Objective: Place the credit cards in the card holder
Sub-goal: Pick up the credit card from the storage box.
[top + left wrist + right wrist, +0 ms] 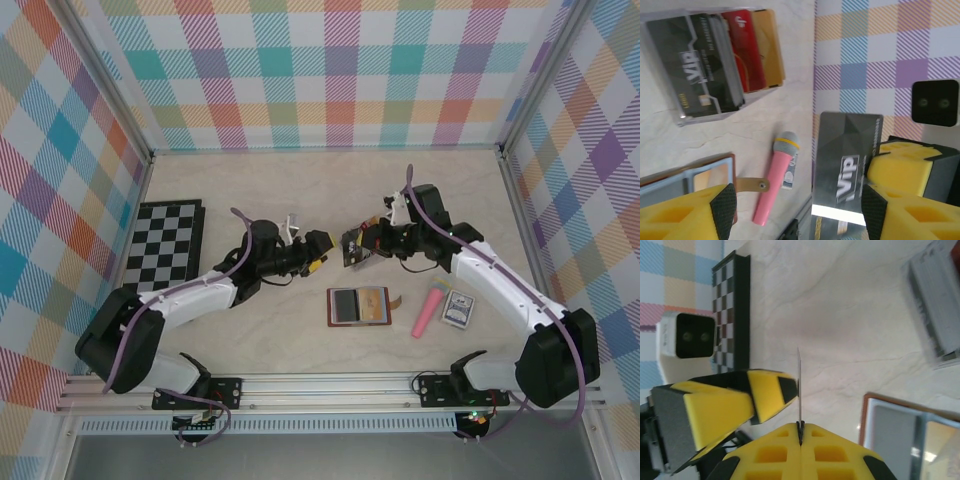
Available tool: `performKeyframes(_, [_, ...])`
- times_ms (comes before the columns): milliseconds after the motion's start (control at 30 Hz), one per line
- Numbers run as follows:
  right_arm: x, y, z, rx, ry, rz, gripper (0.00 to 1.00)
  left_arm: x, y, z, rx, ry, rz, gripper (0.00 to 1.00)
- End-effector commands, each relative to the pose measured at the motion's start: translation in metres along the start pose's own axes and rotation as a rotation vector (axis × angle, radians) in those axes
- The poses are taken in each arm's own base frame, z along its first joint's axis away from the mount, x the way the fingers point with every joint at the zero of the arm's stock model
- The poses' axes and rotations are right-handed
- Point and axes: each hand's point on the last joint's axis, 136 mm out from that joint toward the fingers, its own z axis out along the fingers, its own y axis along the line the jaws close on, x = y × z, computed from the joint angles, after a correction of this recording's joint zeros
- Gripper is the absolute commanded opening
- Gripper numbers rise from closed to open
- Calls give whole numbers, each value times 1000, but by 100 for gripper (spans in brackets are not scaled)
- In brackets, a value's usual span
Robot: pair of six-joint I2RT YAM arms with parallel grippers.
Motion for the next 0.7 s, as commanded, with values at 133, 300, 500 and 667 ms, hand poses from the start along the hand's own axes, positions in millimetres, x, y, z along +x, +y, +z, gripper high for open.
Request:
performKeyframes(133, [1, 27, -8, -171, 12, 33, 4, -1, -44, 3, 182, 38, 37, 44])
performKeyframes(300, [0, 21, -5, -180, 17, 67, 5, 0, -54, -2, 214, 37, 61, 28])
performKeyframes(500, [-1, 16, -1, -187, 31, 90, 7, 1, -62, -6, 238, 38, 81, 7])
performKeyframes(667, [2, 16, -1, -201, 40, 86, 15, 2, -58, -6, 230, 34, 76, 0])
